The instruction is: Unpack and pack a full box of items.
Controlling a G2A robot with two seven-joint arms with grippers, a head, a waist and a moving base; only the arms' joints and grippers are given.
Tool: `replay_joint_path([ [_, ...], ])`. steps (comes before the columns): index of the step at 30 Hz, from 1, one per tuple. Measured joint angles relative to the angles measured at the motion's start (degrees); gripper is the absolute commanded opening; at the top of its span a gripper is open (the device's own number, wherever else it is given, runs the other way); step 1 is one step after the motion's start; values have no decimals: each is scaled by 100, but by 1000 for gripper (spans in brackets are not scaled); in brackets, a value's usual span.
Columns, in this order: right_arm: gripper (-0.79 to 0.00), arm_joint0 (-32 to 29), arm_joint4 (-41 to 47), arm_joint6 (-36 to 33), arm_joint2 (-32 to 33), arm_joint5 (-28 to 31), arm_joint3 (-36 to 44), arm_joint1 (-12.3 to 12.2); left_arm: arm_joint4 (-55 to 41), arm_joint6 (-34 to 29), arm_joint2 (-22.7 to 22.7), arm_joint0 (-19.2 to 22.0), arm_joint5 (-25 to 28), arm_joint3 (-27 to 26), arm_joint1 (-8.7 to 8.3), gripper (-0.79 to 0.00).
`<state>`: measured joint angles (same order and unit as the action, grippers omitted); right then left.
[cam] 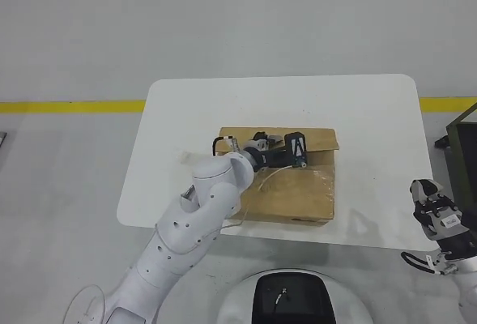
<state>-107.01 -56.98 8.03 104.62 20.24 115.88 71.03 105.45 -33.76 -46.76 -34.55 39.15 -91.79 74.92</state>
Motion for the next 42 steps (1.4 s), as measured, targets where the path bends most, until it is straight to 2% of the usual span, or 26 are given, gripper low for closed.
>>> replay_joint_path([
  [4, -785, -23, -2, -9, 18, 13, 14, 1, 126, 120, 7, 133, 42, 19, 25, 0],
  [7, -785, -12, 10, -24, 25, 17, 52, 2, 393, 416, 79, 410, -48, 237, 69, 0],
  [12, -785, -26, 13, -46, 32, 15, 95, 5, 839, 1006, 305, 1033, -376, 899, 207, 0],
  [19, -785, -105, 10, -16, 78, 7, 117, 11, 1192, 1592, 675, 1781, -891, 2131, 473, 0],
  [24, -785, -162, 7, -24, 87, 1, 156, 16, 1163, 1723, 900, 2063, -1094, 2819, 678, 0],
  [28, -785, -205, 9, -38, 85, 4, 182, 21, 1123, 1751, 1059, 2173, -1028, 3256, 822, 0],
  [35, -785, -256, 6, -33, 111, 17, 197, 26, 1019, 1704, 998, 2181, -1096, 3387, 923, 0],
  [39, -785, -234, 45, -36, 121, 9, 225, 29, 592, 1737, 621, 2136, -1211, 3159, 903, 0],
  [42, -785, -185, 277, -11, 127, 7, 240, 38, 426, 1716, 281, 2070, -1110, 2818, 824, 0],
])
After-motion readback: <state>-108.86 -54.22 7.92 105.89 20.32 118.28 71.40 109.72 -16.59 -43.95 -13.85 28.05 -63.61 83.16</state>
